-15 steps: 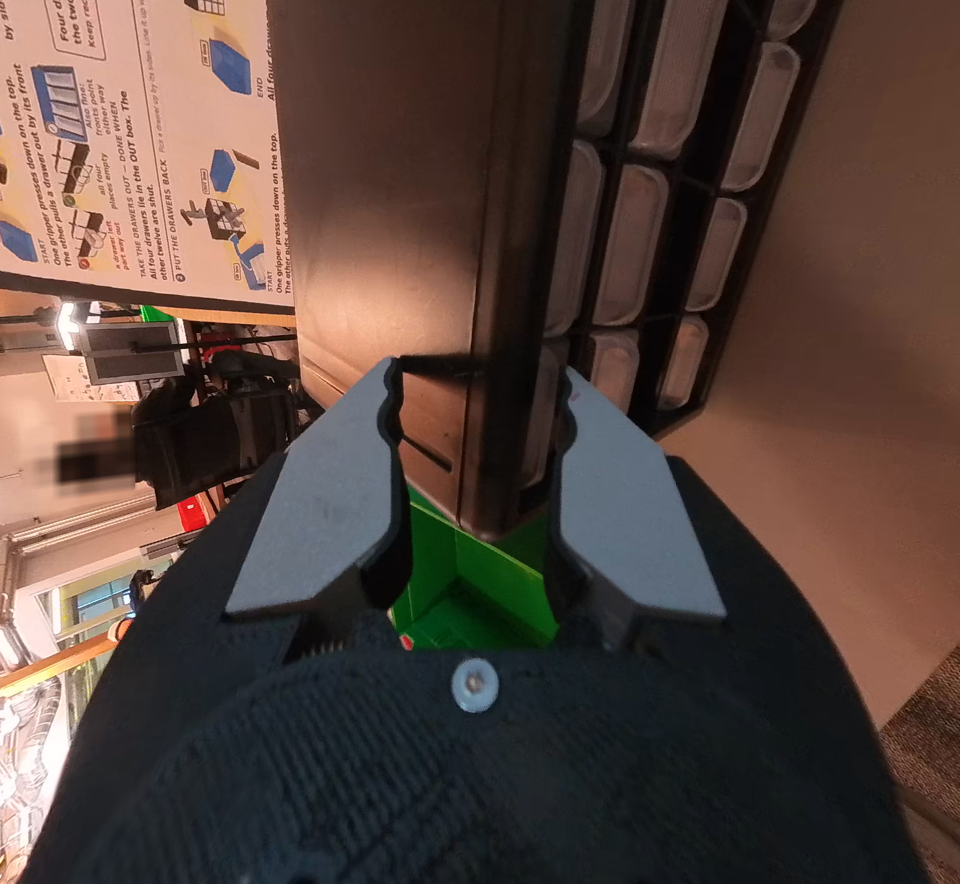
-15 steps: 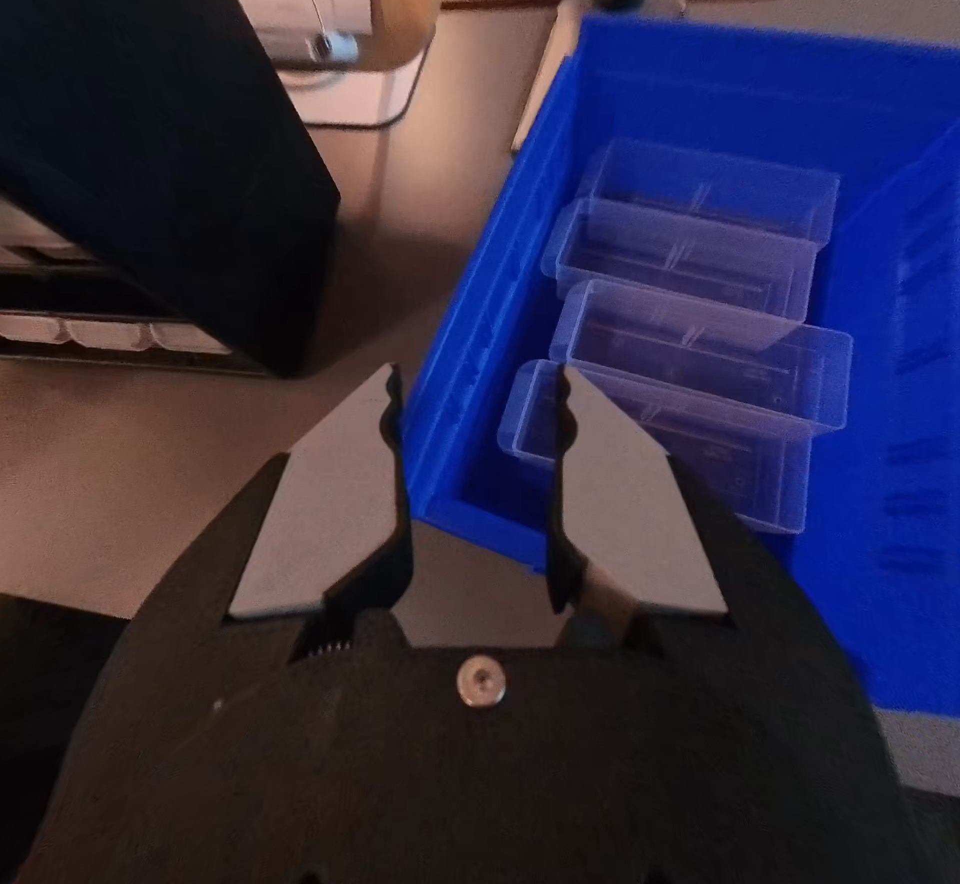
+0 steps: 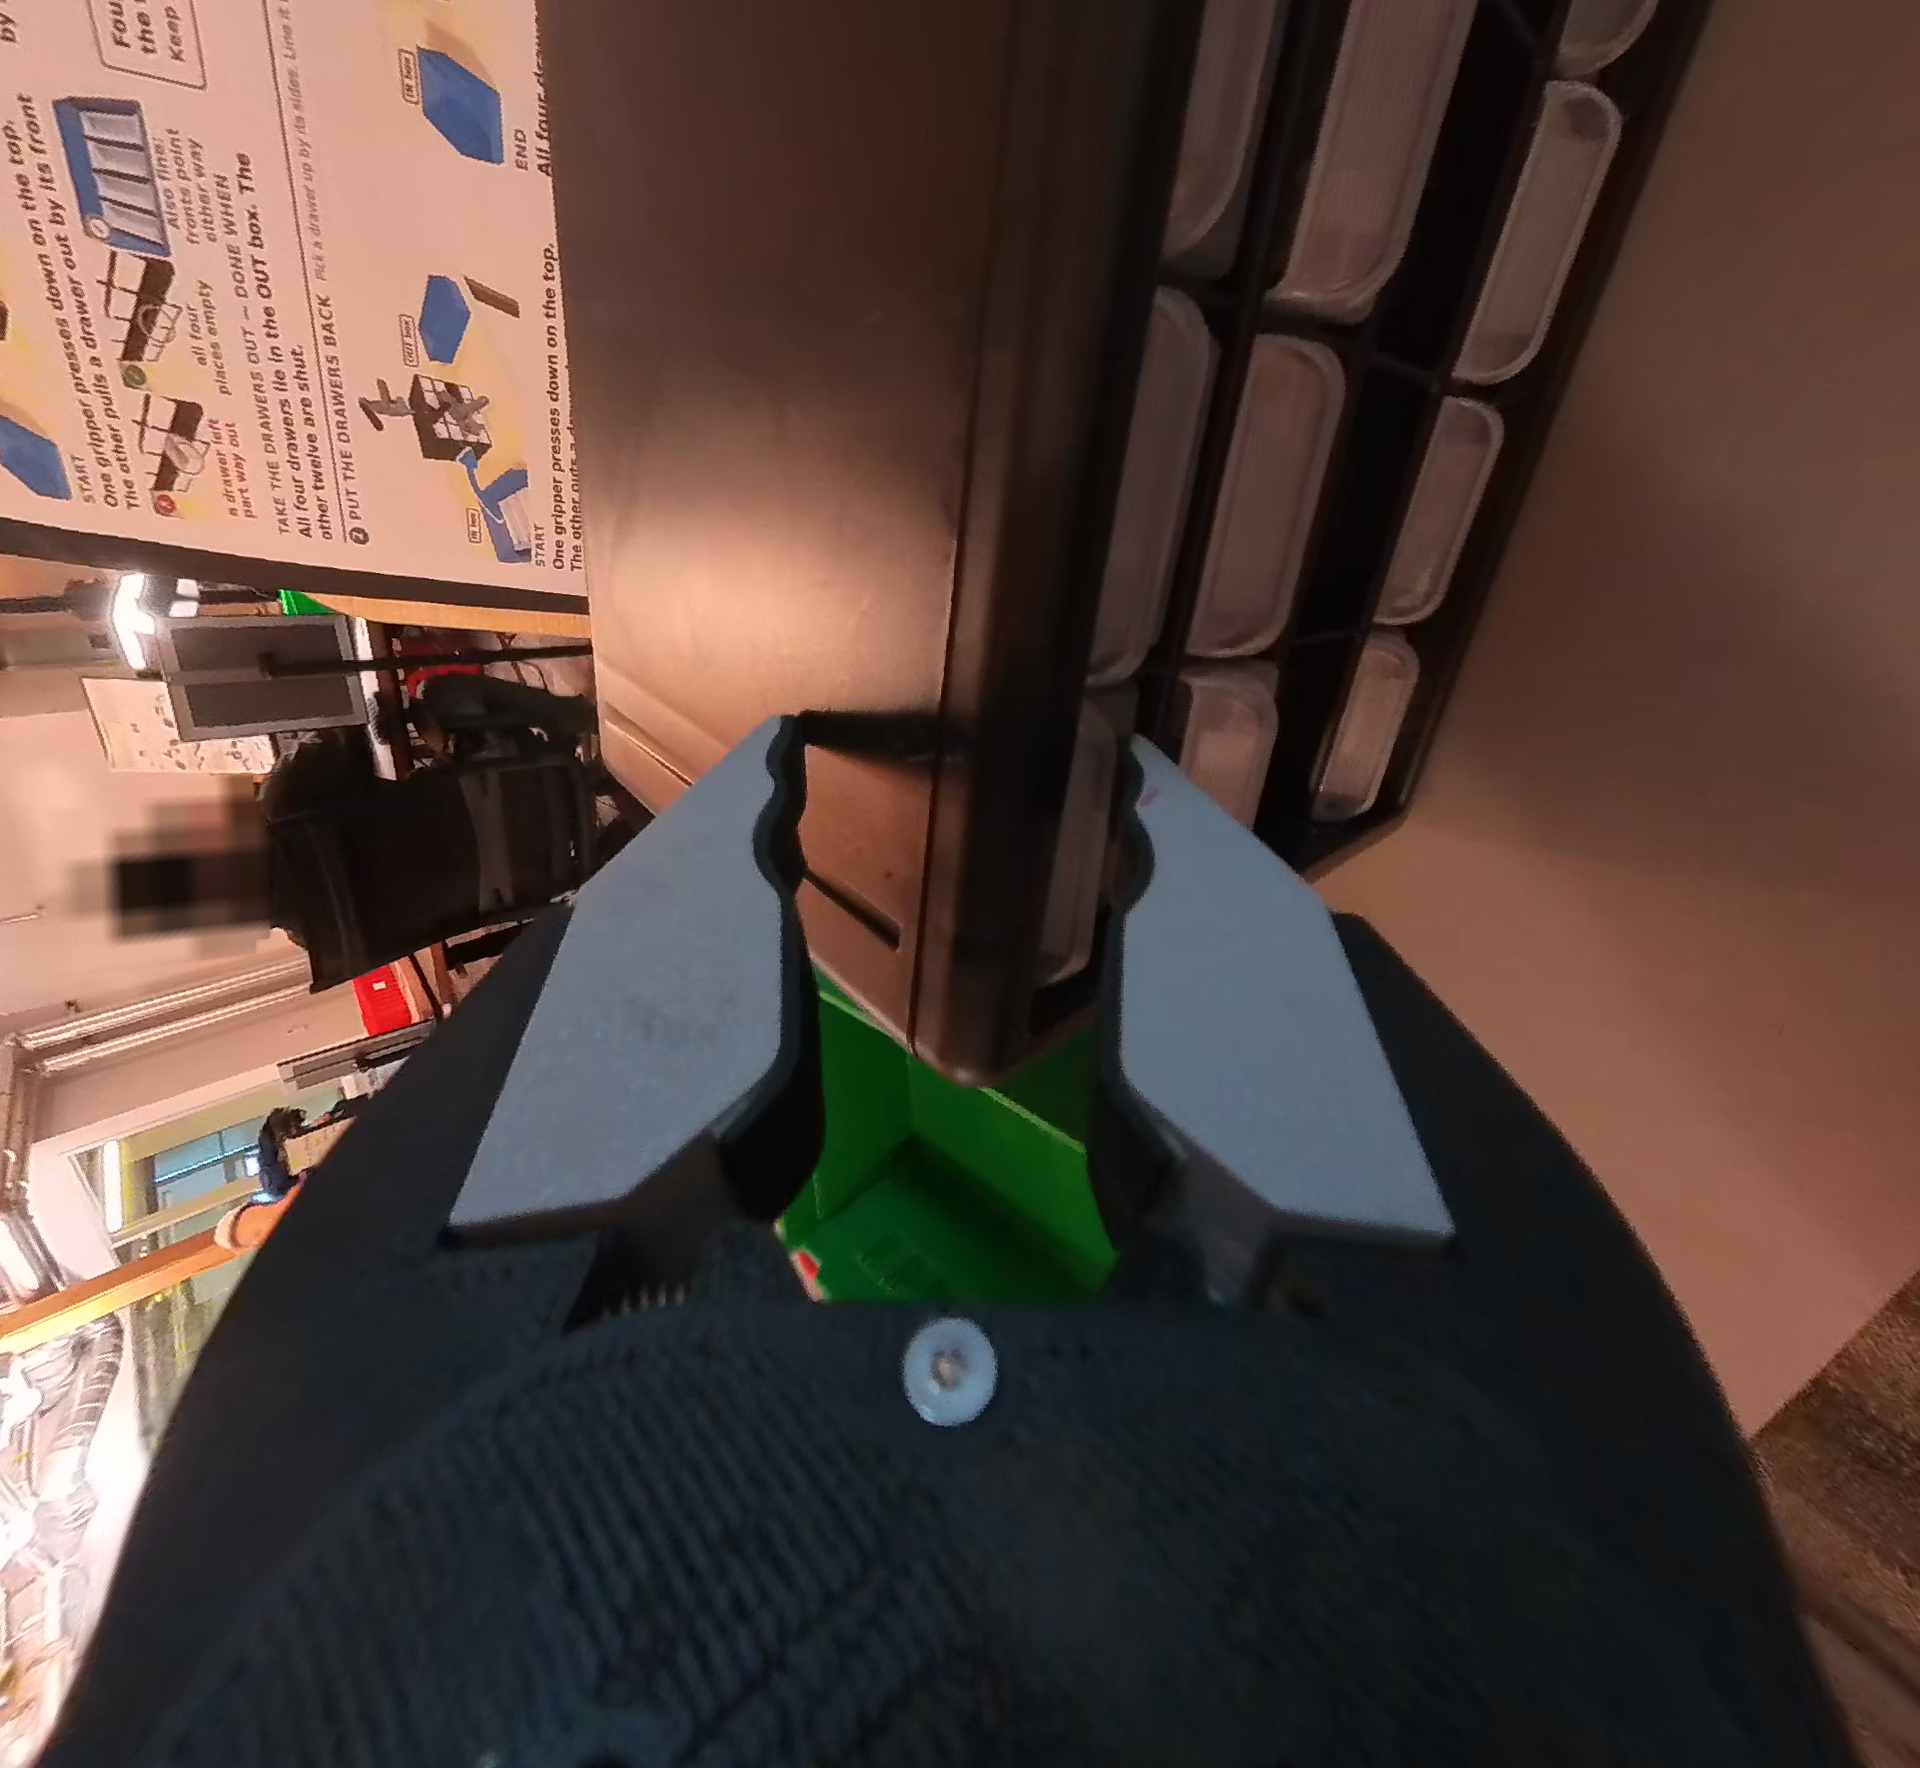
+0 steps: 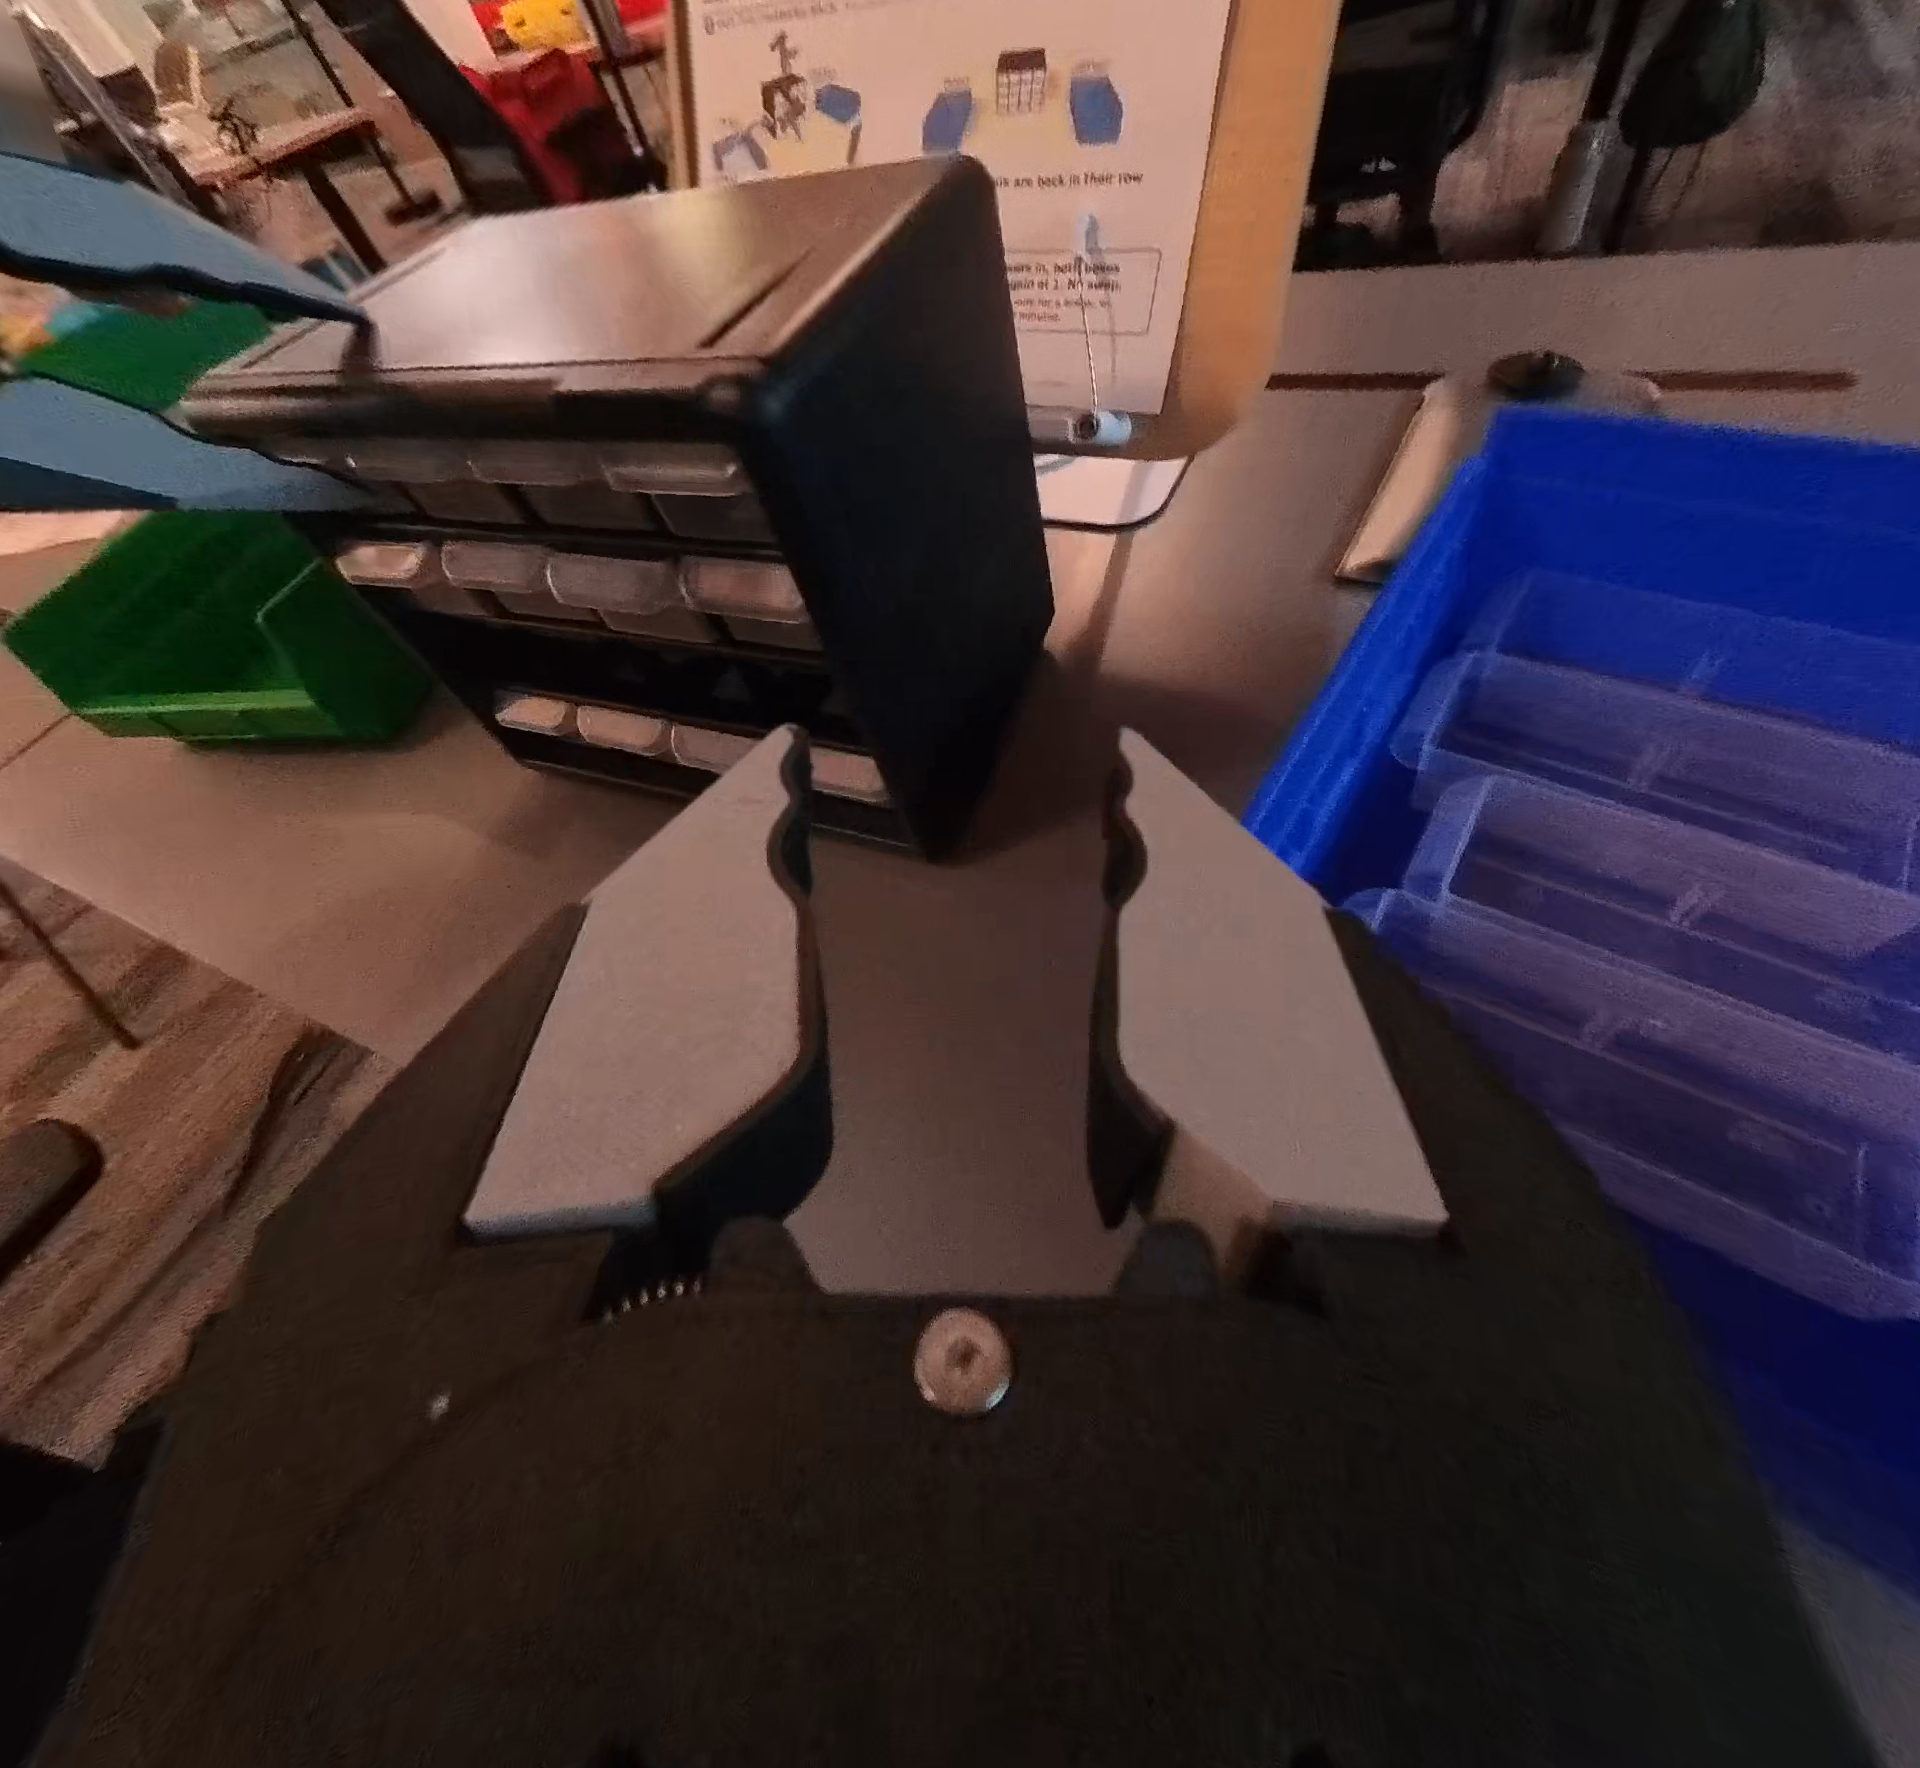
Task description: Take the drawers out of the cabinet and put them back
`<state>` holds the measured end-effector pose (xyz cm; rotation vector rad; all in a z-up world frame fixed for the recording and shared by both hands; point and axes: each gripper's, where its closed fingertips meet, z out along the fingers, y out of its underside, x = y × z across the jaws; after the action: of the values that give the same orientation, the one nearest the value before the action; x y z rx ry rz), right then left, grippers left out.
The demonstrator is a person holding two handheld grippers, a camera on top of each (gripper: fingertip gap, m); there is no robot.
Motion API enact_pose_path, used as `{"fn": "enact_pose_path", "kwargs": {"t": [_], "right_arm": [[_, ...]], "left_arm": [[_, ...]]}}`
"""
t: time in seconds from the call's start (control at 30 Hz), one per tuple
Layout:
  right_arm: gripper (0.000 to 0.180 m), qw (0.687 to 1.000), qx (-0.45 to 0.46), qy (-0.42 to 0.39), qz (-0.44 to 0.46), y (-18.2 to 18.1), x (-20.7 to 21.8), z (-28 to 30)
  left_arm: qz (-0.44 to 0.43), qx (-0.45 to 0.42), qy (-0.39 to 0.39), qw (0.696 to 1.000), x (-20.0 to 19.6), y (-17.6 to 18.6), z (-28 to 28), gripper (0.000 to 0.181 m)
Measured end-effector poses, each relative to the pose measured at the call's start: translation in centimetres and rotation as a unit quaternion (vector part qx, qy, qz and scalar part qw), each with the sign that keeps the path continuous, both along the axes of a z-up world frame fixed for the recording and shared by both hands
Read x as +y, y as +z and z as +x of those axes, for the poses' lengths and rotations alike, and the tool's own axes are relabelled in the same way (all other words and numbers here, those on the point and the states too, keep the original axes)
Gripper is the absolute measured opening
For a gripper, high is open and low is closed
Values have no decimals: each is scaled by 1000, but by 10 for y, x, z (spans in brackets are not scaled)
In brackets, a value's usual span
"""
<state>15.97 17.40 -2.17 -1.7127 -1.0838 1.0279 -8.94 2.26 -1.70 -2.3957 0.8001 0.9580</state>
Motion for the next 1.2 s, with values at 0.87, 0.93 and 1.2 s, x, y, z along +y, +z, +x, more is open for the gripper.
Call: {"fn": "enact_pose_path", "kwargs": {"t": [0.87, 0.93, 1.2], "right_arm": [[56, 999, -36, -18, 3, -9, 17, 45], [56, 999, -28, -29, 1, -6, 23, 54], [62, 999, -19, -41, 1, -3, 31, 67]], "left_arm": [[5, 9, 8, 1000, 2, -1, -2, 57], [8, 6, 6, 1000, 2, -1, -2, 57], [26, 18, 10, 999, 3, -1, -2, 57]]}}
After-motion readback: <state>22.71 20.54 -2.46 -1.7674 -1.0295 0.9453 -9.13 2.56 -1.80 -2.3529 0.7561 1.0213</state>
